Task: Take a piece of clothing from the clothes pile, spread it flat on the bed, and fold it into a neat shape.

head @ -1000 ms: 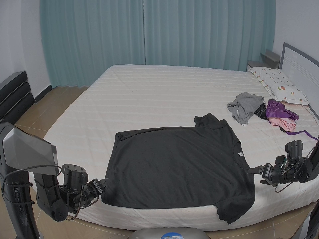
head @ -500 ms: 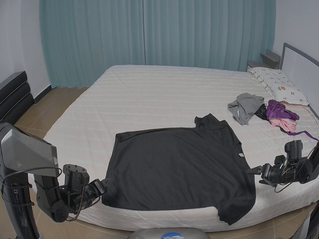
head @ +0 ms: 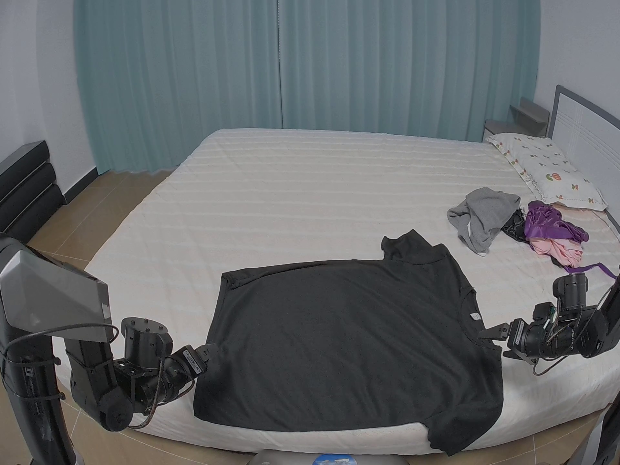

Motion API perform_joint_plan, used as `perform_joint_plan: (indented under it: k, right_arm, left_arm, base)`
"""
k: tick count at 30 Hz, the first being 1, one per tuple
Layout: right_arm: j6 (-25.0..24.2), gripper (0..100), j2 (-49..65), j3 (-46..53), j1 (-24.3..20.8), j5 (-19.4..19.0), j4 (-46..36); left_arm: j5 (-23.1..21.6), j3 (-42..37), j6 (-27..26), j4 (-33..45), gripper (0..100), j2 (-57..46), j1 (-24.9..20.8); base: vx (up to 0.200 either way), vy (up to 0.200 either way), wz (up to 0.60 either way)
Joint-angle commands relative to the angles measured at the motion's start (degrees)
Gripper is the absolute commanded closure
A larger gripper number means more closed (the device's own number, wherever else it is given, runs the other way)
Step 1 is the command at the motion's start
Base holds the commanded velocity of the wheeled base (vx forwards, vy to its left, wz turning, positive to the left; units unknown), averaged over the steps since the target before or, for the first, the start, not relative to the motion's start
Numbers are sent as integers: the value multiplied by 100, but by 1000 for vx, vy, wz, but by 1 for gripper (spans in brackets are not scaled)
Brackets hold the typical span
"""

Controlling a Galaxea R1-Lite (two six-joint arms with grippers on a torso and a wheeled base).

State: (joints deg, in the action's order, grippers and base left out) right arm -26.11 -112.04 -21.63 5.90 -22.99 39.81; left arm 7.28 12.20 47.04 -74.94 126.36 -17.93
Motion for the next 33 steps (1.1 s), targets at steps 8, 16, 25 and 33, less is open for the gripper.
perform_joint_plan:
  k: [8,16,25,33]
  right_arm:
    - [-245,0,51,-17,-151,-4,18]
    - [-491,0,25,18,-265,-4,237]
    - [-500,0,-2,36,-309,5,229]
    - [-491,0,-19,88,-344,-4,237]
  left_arm:
    - [-7,889,-2,102,0,-23,132]
    - [-16,2893,-178,1376,0,487,343]
    - [-350,4871,-134,2545,0,1480,334]
    - [-526,5758,-152,3248,0,1814,352]
  base:
    - [0,0,0]
    - [0,0,0]
    - [0,0,0]
    - [0,0,0]
